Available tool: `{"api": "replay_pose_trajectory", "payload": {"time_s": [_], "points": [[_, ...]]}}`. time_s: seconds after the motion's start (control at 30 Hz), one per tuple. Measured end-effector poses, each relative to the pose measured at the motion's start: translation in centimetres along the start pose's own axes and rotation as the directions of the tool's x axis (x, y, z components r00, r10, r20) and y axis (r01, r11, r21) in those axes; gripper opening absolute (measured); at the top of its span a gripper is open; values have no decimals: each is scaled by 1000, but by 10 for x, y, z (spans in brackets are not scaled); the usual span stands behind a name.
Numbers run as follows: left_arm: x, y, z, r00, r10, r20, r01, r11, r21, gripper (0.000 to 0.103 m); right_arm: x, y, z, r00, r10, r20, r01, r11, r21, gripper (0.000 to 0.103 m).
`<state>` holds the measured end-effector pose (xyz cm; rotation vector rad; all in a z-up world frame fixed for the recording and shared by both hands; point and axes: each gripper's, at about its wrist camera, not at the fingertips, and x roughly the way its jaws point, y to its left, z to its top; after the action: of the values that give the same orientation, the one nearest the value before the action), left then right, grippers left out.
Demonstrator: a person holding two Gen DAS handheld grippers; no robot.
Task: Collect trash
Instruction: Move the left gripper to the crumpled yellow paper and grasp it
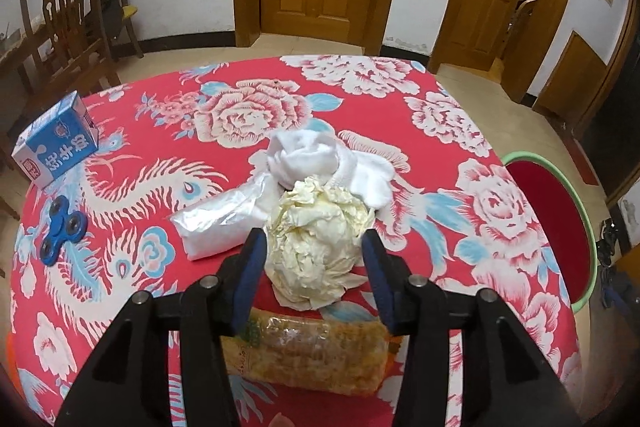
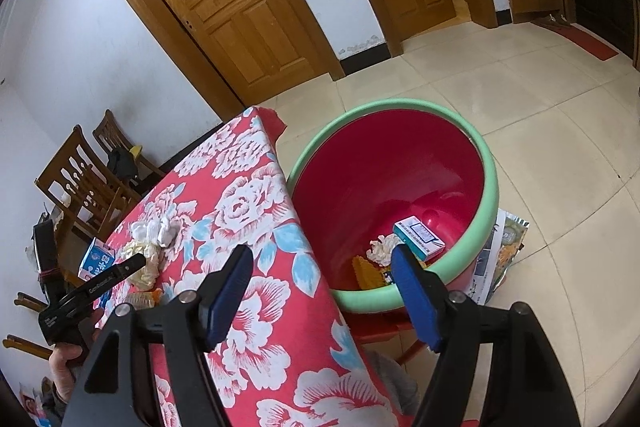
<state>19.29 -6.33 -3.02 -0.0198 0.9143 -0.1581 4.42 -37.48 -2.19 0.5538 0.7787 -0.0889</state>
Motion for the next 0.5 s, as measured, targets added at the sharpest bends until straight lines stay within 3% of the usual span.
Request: {"api": "replay_pose_trajectory", "payload": {"time_s": [0.3,0.5], "points": [[7,-5,-5,1000,22,-7,-22,1000,16,53,6,9,-2,1000,10,-17,-10,1000,-17,74],[13,3,-4,1000,25,-15,-26,999,-34,53,7,15,-3,1000,15,-21,-16,999,-29,74]]}}
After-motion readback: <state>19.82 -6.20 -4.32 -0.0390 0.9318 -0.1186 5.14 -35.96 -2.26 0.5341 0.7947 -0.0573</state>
